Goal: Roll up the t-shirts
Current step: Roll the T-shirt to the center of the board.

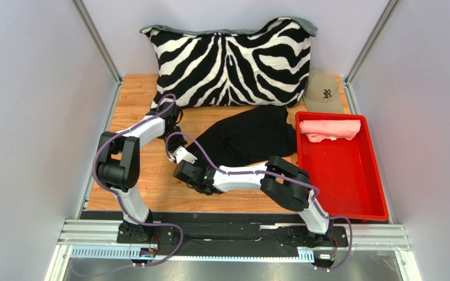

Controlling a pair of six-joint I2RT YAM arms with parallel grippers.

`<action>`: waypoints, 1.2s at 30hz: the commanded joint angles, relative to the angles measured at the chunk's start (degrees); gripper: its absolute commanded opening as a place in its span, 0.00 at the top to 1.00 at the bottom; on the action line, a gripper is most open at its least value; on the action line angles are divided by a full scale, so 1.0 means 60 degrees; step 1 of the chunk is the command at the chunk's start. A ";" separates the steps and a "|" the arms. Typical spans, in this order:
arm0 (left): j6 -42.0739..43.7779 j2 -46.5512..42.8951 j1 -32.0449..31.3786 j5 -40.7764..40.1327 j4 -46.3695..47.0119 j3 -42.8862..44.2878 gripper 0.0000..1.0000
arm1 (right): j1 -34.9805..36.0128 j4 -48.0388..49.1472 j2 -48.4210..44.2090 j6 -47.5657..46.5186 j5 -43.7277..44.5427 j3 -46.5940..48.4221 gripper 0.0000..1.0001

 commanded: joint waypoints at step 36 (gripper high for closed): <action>0.0210 0.0202 -0.0025 -0.0006 -0.0147 0.0569 0.89 | 0.0179 -0.0188 0.0412 -0.0594 -0.0478 0.1147 0.42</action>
